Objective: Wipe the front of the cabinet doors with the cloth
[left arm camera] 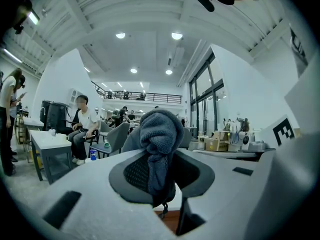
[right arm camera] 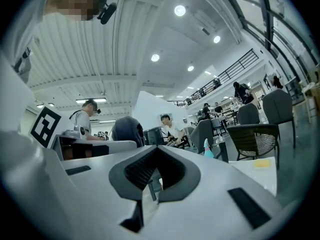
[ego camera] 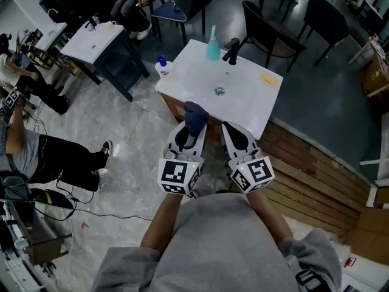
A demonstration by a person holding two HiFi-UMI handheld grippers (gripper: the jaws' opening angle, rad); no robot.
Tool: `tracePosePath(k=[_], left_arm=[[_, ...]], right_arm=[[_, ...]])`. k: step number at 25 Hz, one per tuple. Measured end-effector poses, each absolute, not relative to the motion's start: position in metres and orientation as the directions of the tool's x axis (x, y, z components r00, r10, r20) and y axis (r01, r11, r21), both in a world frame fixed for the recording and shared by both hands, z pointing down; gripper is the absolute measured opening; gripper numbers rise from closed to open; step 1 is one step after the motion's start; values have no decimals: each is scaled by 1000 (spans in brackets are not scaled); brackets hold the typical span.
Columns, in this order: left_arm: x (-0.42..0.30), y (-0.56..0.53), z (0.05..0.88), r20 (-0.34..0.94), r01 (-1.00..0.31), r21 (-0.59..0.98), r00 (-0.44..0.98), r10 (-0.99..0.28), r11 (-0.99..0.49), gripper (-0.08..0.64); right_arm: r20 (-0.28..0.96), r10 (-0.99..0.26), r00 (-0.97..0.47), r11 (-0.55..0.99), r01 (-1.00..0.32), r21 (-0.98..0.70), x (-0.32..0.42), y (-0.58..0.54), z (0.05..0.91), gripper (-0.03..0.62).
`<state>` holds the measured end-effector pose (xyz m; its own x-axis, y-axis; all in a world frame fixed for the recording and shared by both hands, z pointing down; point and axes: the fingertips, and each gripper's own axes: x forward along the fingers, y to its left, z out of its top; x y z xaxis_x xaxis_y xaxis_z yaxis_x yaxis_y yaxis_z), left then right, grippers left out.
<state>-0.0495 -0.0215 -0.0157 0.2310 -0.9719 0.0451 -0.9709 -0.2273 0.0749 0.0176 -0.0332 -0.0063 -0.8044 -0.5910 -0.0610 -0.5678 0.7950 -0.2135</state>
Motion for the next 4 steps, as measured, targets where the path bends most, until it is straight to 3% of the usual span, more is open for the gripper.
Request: tracePosePath(k=[4], left_arm=[[-48, -22, -21, 38, -968, 93, 237, -971, -233, 100]], right_arm=[[-67, -581, -811, 803, -557, -213, 18, -33, -11, 9]])
